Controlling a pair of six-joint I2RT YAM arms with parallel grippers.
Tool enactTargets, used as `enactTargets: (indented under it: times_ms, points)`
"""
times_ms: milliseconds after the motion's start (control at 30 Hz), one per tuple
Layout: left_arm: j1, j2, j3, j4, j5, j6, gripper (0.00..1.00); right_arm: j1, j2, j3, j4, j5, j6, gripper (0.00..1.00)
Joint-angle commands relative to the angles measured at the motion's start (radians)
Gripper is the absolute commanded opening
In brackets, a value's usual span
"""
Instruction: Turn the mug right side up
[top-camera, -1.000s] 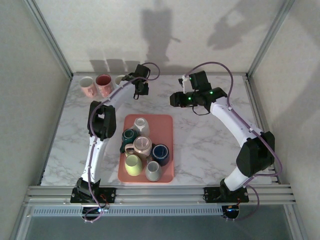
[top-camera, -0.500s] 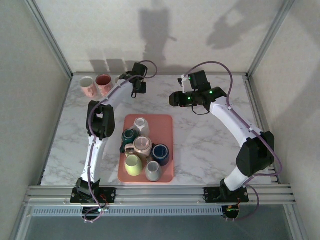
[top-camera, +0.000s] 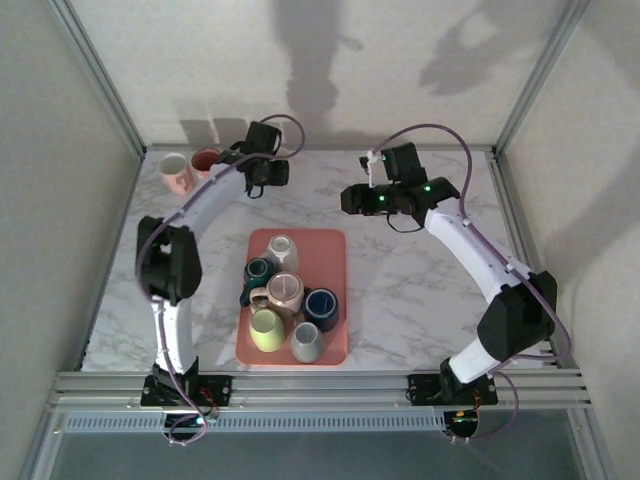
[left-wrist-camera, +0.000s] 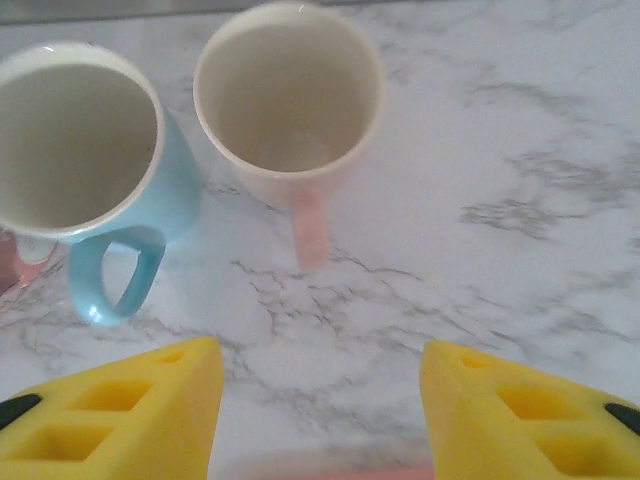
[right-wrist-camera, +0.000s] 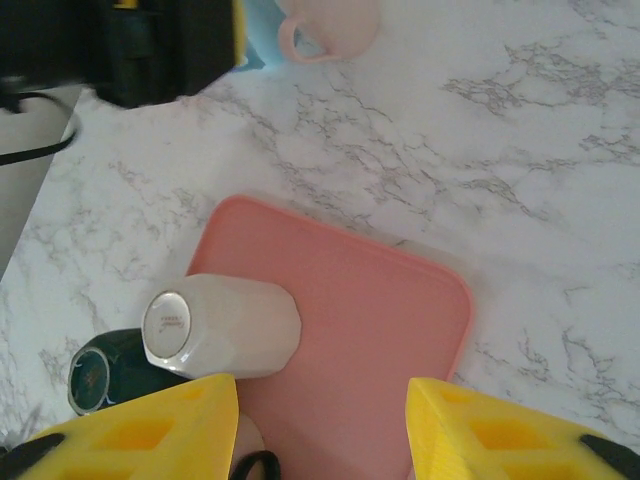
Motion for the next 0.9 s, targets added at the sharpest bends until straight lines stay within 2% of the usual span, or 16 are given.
enactTargets:
  times_ms: [0,133,333,500,700,867]
  points:
    - [-0.007,-0.166,-0.133,0.044,0.097,-0.051,0.55,0.008,-0.062,-0.036,-0.03,0.025,-0.006,0.49]
    - [-0.006,-0.354,-0.311,0.043,0.153,-0.094,0.55,0.008,-0.118,-0.087,-0.037,0.041,-0.005,0.49]
    - [-0.004,-0.557,-0.484,-0.038,0.254,-0.127,0.55,0.008,-0.173,-0.141,-0.057,0.018,0.006,0.49]
    - [0.001,-0.704,-0.625,-0.066,0.363,-0.141,0.56,0.008,-0.172,-0.147,-0.1,-0.097,-0.013,0.51]
    - [0.019,-0.74,-0.736,-0.08,0.443,-0.127,0.58,0.01,-0.175,-0.177,-0.089,-0.168,-0.004,0.51]
    - [0.026,-0.716,-0.804,0.018,0.418,-0.153,0.57,0.011,-0.178,-0.184,-0.074,-0.177,0.011,0.51]
